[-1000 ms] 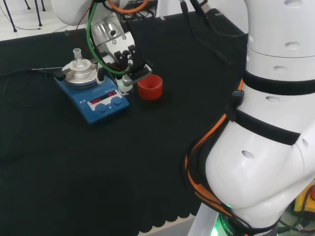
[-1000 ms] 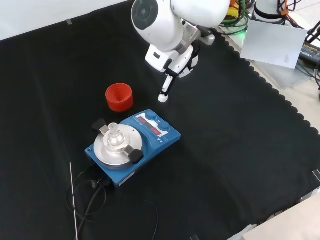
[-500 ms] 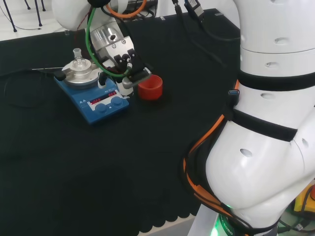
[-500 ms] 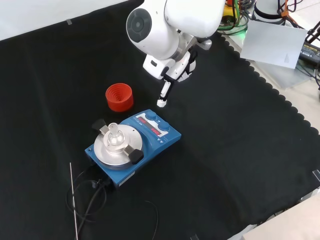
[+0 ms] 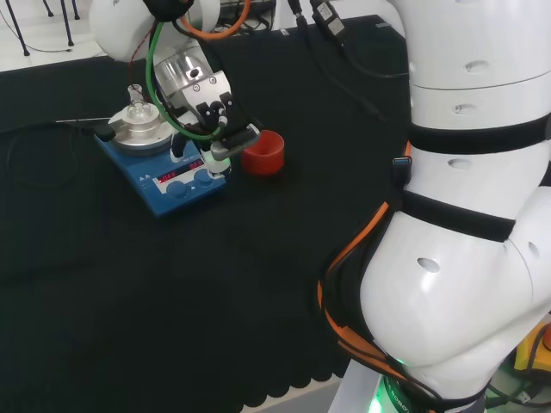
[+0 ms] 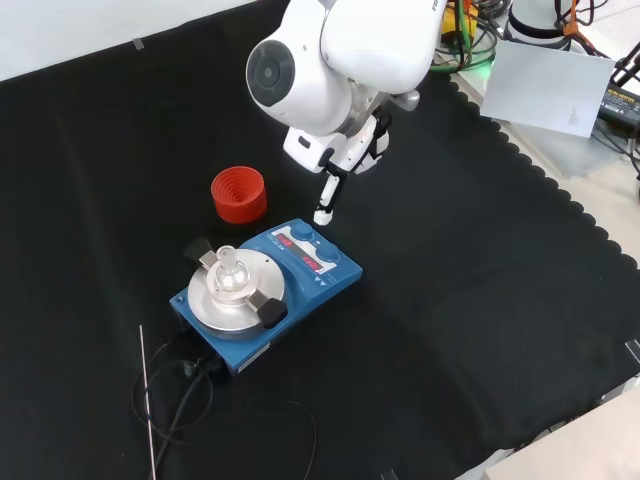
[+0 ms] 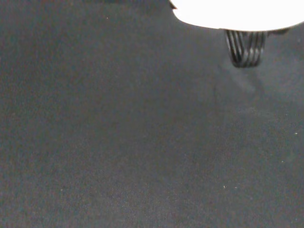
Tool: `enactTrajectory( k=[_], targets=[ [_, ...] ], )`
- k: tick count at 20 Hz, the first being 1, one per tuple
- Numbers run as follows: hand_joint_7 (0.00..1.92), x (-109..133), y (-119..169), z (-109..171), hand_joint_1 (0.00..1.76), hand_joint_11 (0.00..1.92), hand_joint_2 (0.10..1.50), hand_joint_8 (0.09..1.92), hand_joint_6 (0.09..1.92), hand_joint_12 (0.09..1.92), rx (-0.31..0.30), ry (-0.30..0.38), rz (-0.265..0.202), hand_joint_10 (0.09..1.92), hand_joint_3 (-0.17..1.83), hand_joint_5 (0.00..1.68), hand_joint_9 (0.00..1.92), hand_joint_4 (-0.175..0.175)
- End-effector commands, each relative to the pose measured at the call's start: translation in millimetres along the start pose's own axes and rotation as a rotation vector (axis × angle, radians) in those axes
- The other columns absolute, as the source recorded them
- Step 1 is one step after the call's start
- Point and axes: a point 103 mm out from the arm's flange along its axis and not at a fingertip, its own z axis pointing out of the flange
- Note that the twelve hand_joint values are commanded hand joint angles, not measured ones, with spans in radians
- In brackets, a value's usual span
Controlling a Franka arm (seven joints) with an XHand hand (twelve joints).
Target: Turn on the heater.
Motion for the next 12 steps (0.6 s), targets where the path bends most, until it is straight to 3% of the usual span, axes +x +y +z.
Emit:
enactTrajectory(
  k=[1, 12],
  targets=[
    [1.72, 1.0, 5.6, 5.6, 1.58, 1.92, 0.51, 1.92, 0.09, 1.56, 0.015, 0.000, -0.006, 1.70, 1.30, 0.28, 1.92, 0.003],
    [1.72, 8.1, 4.8, 15.4, 1.59, 1.92, 0.51, 1.92, 0.09, 1.55, 0.020, -0.001, -0.011, 1.70, 1.31, 0.28, 1.92, 0.004]
  ],
)
